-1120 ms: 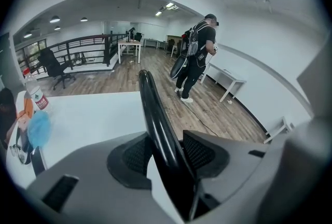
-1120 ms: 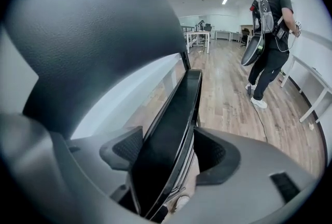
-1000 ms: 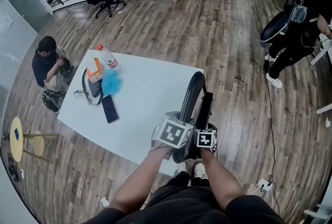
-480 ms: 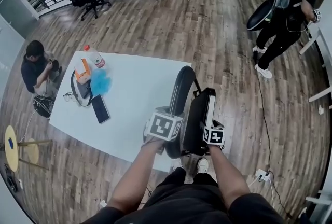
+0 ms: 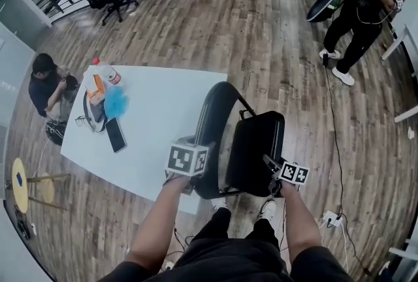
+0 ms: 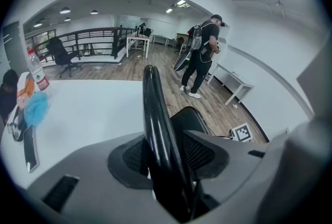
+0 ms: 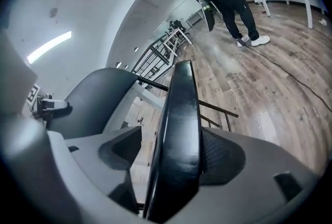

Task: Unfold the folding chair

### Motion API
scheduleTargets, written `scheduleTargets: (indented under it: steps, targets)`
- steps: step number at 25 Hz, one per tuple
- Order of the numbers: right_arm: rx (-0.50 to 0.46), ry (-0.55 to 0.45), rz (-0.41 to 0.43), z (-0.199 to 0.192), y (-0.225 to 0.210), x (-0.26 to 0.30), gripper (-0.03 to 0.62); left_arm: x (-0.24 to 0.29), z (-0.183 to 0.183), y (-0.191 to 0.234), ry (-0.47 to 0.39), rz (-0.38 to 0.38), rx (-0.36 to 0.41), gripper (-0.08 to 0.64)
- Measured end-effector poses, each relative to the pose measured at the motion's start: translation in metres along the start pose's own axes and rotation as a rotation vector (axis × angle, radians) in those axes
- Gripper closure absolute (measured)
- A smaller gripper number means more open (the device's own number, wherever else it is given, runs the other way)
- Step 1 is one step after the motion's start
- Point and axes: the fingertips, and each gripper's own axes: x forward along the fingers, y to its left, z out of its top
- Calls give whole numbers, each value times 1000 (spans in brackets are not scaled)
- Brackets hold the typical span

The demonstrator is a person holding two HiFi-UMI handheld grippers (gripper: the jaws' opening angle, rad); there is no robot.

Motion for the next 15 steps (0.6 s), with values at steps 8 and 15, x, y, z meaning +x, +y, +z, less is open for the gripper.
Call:
scheduleTargets:
  steps: [8,15]
  targets:
    - [110,-8,161,18,-69,-35,242,40,-10,-52,80,-15,-56,383]
    - [245,-7,286,22,-119,-57,215,63,-18,-66,125,1,-30,382]
